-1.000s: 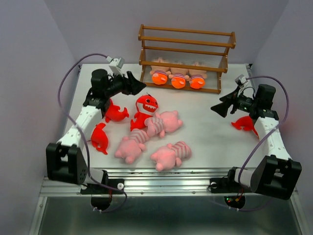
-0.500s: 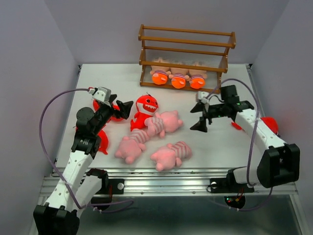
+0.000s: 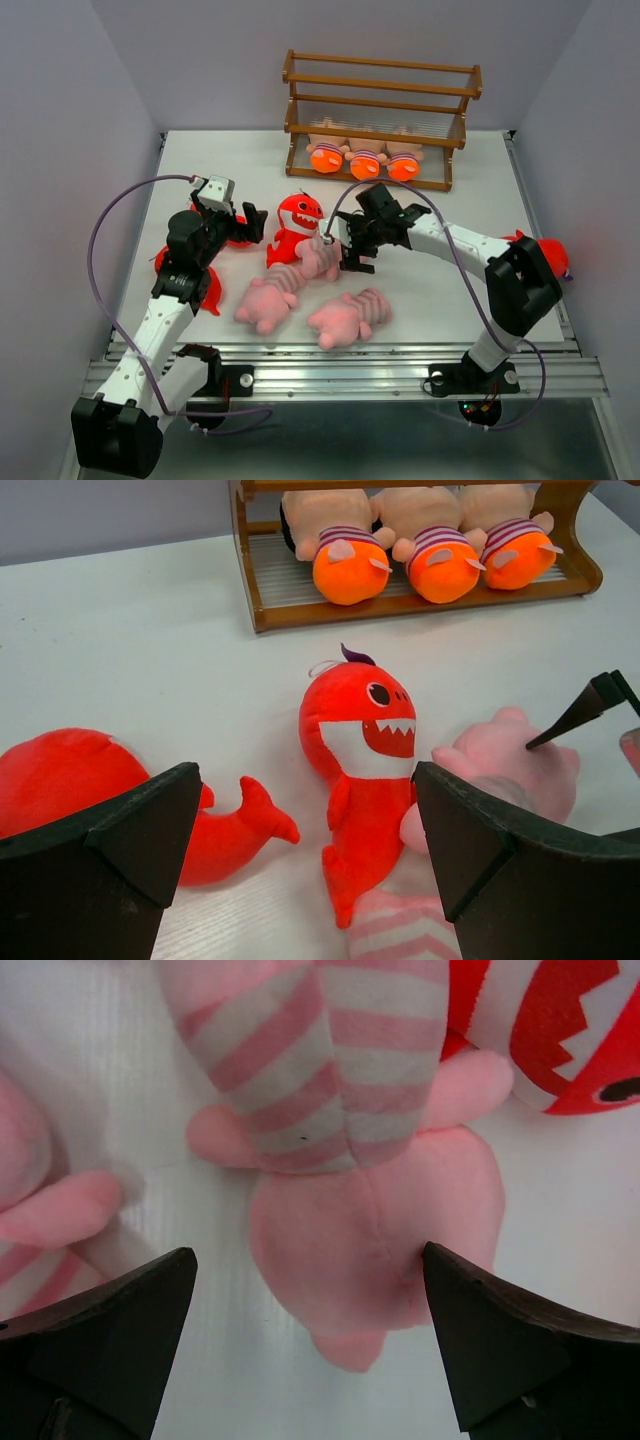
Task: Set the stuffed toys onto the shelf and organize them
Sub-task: Grab a stuffed toy with the right arm
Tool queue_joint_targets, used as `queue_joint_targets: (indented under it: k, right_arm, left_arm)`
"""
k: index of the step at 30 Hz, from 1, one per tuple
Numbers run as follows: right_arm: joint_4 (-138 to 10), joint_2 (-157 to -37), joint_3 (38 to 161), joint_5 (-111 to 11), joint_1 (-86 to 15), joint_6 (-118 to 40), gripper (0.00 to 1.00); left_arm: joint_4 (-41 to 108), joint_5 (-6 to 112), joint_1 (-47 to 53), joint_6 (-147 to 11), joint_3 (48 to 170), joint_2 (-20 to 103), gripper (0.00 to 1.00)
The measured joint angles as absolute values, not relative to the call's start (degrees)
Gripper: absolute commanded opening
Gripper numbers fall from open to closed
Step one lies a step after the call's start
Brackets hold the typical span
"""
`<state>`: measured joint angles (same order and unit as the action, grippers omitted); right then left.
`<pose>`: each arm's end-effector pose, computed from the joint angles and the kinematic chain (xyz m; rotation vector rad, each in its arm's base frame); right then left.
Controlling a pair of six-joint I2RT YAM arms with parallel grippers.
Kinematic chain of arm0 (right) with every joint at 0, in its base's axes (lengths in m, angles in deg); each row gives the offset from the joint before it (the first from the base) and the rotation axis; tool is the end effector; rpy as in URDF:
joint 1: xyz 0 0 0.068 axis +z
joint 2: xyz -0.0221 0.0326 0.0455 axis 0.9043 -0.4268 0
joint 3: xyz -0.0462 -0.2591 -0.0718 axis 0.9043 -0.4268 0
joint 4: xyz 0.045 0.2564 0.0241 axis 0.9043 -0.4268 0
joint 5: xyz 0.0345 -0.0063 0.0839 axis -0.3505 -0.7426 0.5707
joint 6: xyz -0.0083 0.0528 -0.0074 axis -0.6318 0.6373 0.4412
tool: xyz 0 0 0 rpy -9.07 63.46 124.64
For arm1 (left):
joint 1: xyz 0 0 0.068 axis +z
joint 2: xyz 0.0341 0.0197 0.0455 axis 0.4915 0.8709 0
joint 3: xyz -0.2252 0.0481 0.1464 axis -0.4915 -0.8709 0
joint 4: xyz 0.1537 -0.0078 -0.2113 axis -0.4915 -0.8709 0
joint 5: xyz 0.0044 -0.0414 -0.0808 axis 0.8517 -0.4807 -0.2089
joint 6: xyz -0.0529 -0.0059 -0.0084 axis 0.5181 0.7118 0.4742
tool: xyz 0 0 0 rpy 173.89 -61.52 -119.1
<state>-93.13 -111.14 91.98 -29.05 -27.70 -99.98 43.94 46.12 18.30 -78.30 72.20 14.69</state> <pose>0.2668 0.2225 0.2282 -1.8838 1.5928 0.5099 0.1995 -0.0486 0.3124 0.3392 1.5571 -0.3742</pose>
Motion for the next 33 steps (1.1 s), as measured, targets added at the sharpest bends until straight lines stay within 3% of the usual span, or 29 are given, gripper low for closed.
queue_joint_targets:
  k: [2, 6, 8, 10, 13, 17, 25, 33]
  right_arm:
    - [-90.29, -112.26, 91.67, -33.84, -27.13, -99.74, 0.98]
    - [-84.15, -114.12, 89.86, -40.77, -26.65, -99.15, 0.85]
    - [-81.20, -114.97, 88.26, -43.68, -26.43, -98.96, 0.69]
    - [-79.49, -115.95, 87.85, -45.23, -26.43, -98.32, 0.45]
    - [-77.48, -116.45, 87.85, -46.15, -26.39, -96.97, 0.23]
    - [-76.26, -115.65, 87.15, -45.93, -26.39, -95.85, 0.08]
    - [-81.44, -105.68, 83.56, -41.97, -26.80, -93.99, 0.01]
    - [-83.34, -94.58, 80.28, -37.95, -26.93, -92.68, 0.01]
  left_arm:
    - [43.94, 46.21, 18.30, -78.78, 72.20, 14.69, 0.99]
    - [43.96, 45.55, 18.30, -79.37, 72.20, 14.71, 0.99]
    - [44.05, 44.39, 18.30, -79.42, 72.20, 14.71, 0.99]
    - [44.27, 43.21, 18.30, -79.40, 72.20, 14.71, 0.99]
    - [45.30, 41.38, 18.30, -79.37, 72.20, 14.69, 0.99]
    - [45.54, 40.61, 18.30, -79.33, 72.20, 14.67, 0.99]
    - [44.27, 40.59, 18.30, -75.70, 73.36, 13.92, 0.99]
    - [28.60, 41.07, 18.30, -71.55, 96.05, 16.09, 0.99]
